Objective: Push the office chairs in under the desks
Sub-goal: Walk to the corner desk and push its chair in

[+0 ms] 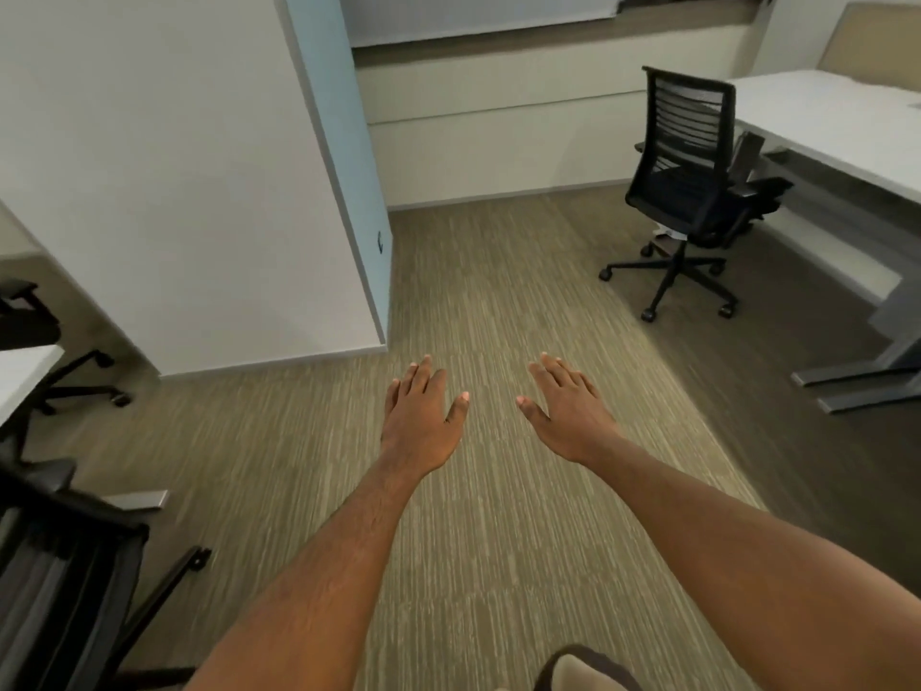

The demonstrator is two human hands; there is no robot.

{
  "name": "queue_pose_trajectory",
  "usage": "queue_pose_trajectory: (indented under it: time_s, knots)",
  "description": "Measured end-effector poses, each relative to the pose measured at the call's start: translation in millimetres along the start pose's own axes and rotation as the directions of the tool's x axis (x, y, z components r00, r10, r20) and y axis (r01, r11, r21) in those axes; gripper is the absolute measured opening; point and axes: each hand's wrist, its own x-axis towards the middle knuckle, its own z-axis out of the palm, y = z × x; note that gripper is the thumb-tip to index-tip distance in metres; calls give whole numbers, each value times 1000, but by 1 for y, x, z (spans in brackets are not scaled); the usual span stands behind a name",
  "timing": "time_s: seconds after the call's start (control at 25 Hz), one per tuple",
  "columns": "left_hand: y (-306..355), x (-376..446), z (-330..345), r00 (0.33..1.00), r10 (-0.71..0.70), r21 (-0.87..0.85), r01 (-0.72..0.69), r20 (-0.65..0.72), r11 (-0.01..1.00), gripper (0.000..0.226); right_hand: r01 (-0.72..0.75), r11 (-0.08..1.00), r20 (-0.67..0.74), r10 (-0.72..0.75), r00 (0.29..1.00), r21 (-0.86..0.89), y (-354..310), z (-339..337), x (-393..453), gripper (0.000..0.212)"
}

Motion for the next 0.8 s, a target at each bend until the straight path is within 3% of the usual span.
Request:
queue_pose_trajectory:
  time_s: [0.4,0.8]
  knots:
    - [-41,282,42,994,91,43,-94,54,995,63,-106,994,24,105,994,28,74,15,264,65]
    - [-33,573,65,986,117,45,-123,119,991,64,-187,982,17,187,982,11,165,-35,511,66]
